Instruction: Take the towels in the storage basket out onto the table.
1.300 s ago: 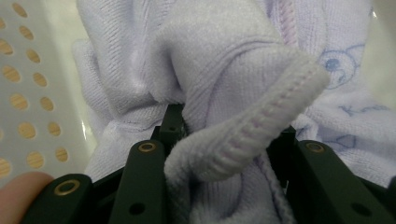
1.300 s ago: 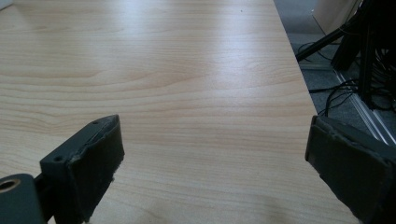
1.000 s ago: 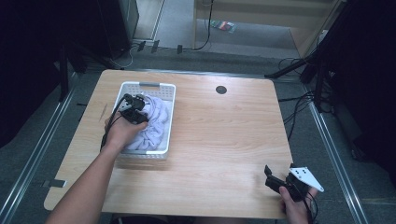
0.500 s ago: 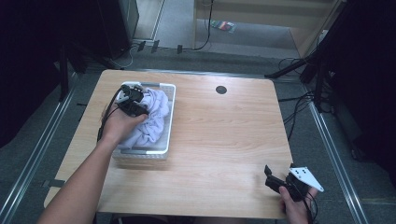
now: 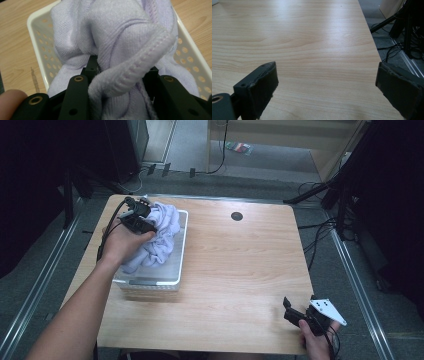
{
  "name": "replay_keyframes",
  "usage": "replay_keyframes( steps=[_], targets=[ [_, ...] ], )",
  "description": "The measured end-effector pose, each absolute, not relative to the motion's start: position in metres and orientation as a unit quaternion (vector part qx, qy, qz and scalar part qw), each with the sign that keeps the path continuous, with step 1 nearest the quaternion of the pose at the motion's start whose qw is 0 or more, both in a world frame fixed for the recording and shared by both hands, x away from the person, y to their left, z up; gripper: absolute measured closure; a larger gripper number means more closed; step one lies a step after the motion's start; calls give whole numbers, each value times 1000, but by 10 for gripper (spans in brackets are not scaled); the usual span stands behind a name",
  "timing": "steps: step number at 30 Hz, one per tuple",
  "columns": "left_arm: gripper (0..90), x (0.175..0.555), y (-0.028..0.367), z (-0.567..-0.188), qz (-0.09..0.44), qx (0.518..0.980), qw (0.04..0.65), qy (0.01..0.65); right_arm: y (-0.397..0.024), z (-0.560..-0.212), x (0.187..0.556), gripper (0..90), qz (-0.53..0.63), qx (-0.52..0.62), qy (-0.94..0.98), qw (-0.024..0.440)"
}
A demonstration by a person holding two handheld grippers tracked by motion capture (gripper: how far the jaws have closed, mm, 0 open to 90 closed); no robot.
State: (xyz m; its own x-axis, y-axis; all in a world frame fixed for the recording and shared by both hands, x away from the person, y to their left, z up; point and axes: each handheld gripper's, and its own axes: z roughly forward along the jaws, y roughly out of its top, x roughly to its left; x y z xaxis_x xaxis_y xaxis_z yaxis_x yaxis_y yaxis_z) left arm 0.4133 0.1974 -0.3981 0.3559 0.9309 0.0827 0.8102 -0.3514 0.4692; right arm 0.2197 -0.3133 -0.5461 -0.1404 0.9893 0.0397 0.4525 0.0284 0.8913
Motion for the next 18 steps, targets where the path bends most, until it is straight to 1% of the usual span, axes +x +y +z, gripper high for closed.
replay_keyframes(
  steps=[5,11,18],
  targets=[
    [618,413,192,-386,176,808,174,535,-312,-546,219,42,405,565,637,334],
    [616,411,188,-368,186,808,180,530,-310,-546,216,11,413,548,641,343],
    [615,410,182,-352,187,810,178,526,-310,-546,217,8,412,549,644,339]
  ],
)
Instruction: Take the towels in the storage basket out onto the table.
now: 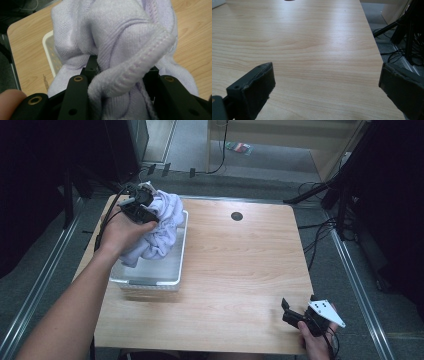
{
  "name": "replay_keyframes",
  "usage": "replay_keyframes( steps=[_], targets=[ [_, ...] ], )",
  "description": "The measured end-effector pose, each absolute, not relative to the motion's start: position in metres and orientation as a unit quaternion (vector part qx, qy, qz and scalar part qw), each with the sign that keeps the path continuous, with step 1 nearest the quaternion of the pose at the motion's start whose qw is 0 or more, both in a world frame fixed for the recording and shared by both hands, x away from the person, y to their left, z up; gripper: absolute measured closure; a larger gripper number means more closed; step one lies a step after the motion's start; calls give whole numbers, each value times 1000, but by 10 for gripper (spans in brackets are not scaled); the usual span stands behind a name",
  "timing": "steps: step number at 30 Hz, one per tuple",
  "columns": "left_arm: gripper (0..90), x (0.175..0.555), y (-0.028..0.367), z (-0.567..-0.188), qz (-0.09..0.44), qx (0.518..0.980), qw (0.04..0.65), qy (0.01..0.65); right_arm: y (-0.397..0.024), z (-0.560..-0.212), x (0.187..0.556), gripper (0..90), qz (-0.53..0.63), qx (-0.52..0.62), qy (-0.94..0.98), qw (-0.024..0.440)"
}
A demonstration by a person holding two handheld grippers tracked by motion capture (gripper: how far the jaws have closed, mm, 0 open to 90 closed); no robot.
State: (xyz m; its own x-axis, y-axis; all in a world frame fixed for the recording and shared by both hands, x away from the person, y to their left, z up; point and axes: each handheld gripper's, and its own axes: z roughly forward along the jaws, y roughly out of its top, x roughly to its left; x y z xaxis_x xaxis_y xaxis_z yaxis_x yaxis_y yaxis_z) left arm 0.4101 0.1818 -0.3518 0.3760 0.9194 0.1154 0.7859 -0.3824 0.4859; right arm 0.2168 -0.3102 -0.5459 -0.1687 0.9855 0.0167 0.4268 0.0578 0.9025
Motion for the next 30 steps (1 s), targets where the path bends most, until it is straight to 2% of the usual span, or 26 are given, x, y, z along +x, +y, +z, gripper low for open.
replay_keyframes(
  steps=[12,30],
  targets=[
    [611,410,159,-328,198,817,180,510,-310,-546,218,8,410,552,643,336],
    [609,418,107,-330,183,823,188,504,-311,-546,218,10,413,554,641,335]
  ],
)
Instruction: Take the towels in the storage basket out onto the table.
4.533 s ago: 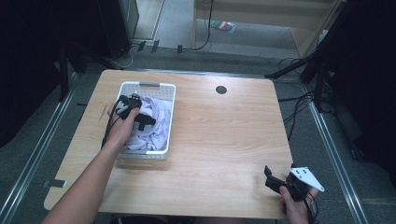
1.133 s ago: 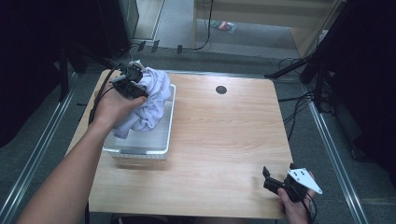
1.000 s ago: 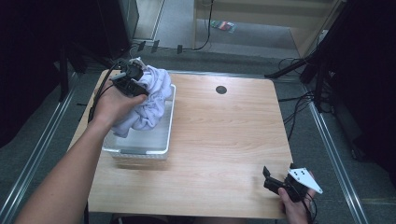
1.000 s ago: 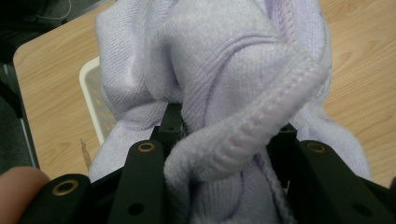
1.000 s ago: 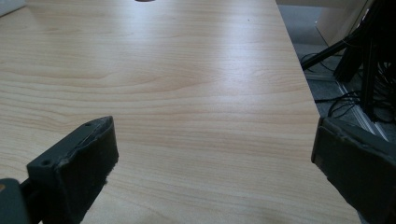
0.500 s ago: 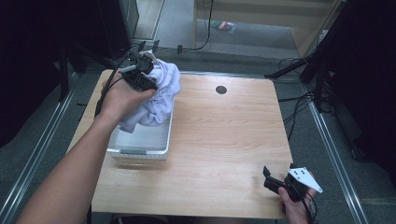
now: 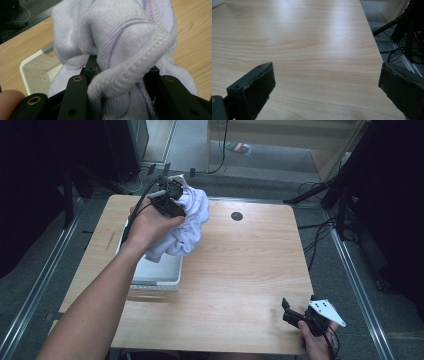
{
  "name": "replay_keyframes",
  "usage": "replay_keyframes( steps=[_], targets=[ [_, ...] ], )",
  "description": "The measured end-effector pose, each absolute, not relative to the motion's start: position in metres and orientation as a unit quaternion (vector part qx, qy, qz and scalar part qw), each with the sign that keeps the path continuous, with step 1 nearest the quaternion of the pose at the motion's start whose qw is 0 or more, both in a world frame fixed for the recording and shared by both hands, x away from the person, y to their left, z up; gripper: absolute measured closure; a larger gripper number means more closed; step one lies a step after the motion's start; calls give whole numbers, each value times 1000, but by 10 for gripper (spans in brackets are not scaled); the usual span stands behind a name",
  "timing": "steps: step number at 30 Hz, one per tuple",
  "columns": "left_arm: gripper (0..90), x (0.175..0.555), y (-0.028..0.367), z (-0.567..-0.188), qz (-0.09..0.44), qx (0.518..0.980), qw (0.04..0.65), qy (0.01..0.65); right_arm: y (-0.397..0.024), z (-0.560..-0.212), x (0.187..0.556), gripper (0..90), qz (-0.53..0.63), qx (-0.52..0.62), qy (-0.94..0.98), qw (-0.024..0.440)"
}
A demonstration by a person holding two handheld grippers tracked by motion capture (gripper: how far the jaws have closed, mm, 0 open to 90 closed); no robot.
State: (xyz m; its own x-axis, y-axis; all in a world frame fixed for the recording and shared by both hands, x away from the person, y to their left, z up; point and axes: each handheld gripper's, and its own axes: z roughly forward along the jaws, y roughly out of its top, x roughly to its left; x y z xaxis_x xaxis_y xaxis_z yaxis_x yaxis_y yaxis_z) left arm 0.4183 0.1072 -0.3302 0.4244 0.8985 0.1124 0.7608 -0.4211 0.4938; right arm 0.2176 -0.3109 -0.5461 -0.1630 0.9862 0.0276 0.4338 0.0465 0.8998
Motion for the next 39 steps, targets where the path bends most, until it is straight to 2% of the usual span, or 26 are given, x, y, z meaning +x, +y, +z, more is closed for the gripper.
replay_keyframes(
  steps=[21,39],
  targets=[
    [608,427,46,-337,137,832,200,499,-311,-546,217,11,416,556,638,333],
    [597,431,6,-354,119,837,202,494,-312,-546,217,11,418,556,637,333]
  ],
)
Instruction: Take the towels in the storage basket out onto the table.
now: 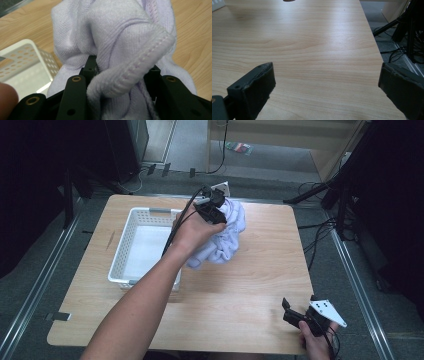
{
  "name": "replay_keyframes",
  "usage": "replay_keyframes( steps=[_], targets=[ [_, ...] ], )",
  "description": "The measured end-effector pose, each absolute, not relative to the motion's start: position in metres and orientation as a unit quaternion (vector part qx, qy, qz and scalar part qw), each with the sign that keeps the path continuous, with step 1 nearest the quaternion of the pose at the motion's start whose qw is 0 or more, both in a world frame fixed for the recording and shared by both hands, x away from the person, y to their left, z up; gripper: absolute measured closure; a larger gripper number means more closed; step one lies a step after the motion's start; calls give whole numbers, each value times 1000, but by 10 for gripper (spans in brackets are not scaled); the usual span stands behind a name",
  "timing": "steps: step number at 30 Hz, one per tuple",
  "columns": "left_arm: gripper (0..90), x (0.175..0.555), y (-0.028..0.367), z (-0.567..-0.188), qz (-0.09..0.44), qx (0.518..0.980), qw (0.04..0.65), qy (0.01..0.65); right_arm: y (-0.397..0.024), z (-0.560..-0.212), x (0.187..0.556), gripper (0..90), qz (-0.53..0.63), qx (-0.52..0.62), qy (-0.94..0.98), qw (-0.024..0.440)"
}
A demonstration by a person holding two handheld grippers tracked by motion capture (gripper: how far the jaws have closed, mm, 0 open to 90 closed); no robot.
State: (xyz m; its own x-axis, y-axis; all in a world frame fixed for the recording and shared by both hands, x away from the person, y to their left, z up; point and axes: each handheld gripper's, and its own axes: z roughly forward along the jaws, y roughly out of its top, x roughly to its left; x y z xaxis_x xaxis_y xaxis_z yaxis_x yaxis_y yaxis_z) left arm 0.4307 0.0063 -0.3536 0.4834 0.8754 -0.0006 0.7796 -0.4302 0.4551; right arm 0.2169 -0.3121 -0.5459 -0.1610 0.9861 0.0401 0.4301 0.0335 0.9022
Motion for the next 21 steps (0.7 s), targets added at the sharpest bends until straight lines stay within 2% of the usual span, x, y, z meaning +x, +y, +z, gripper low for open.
replay_keyframes(
  steps=[11,21],
  targets=[
    [590,433,-14,-377,109,846,193,485,-312,-546,217,12,420,555,637,331],
    [575,436,-18,-414,88,855,174,481,-312,-546,217,12,420,556,636,332]
  ],
)
